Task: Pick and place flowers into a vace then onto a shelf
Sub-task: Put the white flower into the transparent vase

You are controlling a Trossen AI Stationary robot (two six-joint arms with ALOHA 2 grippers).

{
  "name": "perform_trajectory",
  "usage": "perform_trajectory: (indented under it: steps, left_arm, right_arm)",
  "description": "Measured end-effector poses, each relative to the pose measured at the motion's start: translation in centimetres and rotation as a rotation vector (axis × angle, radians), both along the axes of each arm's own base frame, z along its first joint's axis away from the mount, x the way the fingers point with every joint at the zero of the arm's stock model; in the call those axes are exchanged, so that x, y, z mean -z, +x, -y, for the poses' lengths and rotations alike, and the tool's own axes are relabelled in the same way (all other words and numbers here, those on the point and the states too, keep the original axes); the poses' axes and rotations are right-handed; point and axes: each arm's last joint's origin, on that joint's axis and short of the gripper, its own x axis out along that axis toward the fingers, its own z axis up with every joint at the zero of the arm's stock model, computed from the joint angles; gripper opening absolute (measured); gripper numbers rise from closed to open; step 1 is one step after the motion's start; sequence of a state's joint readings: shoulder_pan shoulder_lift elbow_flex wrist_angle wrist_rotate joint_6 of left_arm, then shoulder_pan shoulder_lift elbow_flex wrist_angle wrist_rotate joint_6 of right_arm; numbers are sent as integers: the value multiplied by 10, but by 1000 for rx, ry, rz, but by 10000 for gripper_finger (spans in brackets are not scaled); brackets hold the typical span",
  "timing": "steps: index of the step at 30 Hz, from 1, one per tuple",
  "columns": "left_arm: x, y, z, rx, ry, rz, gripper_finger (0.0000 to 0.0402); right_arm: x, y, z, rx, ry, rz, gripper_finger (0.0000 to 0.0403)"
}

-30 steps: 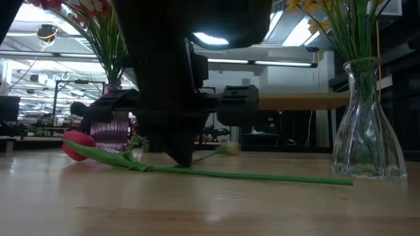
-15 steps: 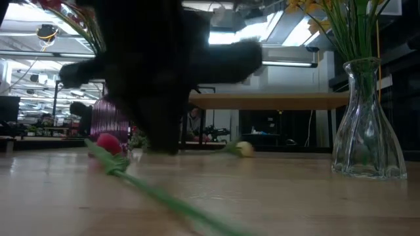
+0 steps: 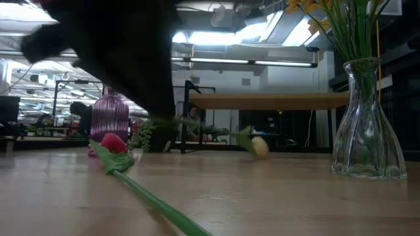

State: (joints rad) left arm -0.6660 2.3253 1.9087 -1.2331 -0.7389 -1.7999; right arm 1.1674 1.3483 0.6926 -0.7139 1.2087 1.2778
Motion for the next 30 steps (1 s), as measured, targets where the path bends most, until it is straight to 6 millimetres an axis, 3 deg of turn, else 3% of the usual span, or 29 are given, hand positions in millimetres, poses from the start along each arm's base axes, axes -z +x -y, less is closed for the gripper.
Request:
perform_trajectory:
  steps: [5,11,30]
  left_arm:
    - [-4,-14,18,9,94,160,3]
    - [-9,-18,23,41,223,301,3]
    - [-26,1,4,74,503,426,3]
  right_arm:
    - [0,0,0,0,1,1,23]
    - [0,1,-1,1,19,10,23]
    - [-2,3,-7,0,86,40,23]
